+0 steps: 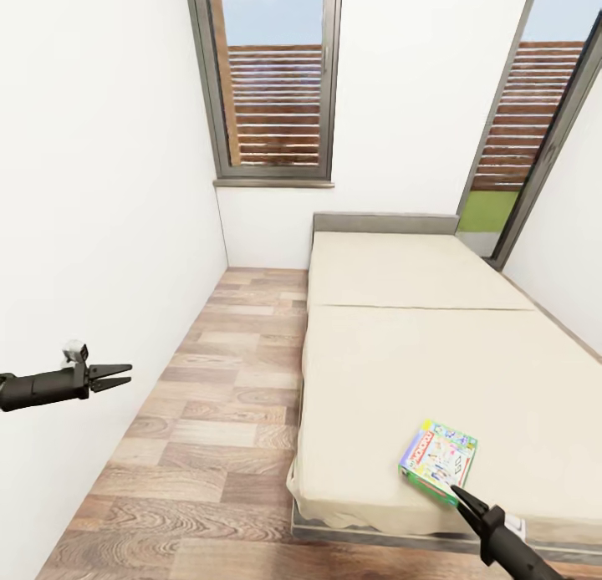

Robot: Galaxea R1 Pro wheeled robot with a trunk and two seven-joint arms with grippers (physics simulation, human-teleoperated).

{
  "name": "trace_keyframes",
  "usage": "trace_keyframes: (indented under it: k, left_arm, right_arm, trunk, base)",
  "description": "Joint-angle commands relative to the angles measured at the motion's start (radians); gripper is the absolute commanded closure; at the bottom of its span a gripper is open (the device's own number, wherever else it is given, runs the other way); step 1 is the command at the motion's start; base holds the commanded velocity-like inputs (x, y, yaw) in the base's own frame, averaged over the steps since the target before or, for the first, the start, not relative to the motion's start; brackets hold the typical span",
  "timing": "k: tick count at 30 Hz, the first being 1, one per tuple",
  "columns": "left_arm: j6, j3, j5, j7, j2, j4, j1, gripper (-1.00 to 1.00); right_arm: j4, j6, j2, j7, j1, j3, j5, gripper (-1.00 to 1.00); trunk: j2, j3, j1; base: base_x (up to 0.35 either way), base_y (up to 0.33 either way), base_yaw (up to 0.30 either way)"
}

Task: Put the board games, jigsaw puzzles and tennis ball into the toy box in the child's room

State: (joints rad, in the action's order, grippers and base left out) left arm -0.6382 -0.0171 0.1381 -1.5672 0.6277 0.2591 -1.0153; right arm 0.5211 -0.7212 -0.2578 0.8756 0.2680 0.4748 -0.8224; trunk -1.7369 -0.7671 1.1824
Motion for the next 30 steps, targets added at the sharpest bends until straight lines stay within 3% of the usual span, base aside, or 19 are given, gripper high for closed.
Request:
trace_keyframes:
  k: [1,18,30]
  left_arm:
    - [-0.011,-0.004,0.001,-0.004,0.0,0.0,0.0,-1.0]
    - [-0.011,-0.007,0.0,-0.004,-0.02,0.0,-0.001,-1.0]
    - [-0.011,-0.007,0.0,-0.004,-0.02,0.0,-0.001,-1.0]
  right_arm:
    - [0.0,-0.005,0.0,0.013,0.001,0.002,0.0,1.0]
    - [0.002,-0.003,-0.003,0.129,0.0,0.001,0.0,1.0]
    - [0.002,-0.004,-0.003,0.137,-0.001,0.002,0.0,1.0]
  trunk:
    - [0.007,0.002,-0.004]
    - [0.126,0.056,-0.069]
    - [0.21,0.093,-0.115]
  base:
    - [0.0,0.0,0.0]
    - [0.0,0.0,0.0]
    - [0.0,0.0,0.0]
